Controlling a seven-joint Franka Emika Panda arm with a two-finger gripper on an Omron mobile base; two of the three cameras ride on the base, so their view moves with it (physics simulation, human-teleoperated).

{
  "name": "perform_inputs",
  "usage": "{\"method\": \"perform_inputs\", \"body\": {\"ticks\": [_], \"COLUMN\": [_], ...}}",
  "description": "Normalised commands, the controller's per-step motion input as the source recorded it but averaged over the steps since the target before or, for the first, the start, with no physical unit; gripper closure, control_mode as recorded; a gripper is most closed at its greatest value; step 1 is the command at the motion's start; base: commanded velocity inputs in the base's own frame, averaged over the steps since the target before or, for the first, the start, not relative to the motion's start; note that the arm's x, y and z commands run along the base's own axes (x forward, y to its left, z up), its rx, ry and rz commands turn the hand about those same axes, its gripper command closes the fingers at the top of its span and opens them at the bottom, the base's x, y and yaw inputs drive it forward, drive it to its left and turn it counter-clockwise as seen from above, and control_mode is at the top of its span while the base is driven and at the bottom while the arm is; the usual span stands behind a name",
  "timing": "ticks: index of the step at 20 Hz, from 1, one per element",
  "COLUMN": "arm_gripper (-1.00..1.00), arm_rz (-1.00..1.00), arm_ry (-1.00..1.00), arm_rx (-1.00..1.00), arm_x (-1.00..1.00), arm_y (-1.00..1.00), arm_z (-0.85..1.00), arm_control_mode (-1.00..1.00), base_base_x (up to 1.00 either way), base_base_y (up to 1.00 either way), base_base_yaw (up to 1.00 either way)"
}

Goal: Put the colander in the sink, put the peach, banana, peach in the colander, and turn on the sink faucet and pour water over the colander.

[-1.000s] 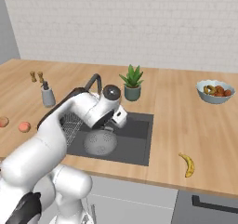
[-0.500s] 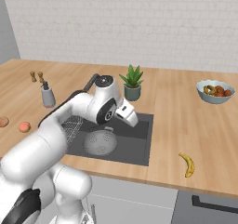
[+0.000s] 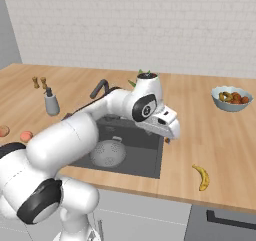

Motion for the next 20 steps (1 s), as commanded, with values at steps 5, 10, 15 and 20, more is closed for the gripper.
{"method": "perform_inputs", "body": {"ticks": [5,10,15,20], "arm_gripper": [-1.0,-1.0,-1.0,-1.0], "arm_rz": [0.06,0.12,0.12,0.11], "arm_ry": [0.03,0.06,0.1,0.02], "arm_rx": [0.06,0.0,0.0,0.01], "arm_x": [-0.68,-0.2,0.0,0.02], "arm_y": [-0.95,-0.59,-0.54,-0.7], "arm_z": [-0.38,-0.51,-0.29,-0.41], "arm_control_mode": [-1.0,-1.0,-1.0,-1.0], "base_base_x": [0.0,0.0,0.0,0.0], "base_base_y": [0.0,0.0,0.0,0.0], "base_base_yaw": [0.0,0.0,0.0,0.0]}}
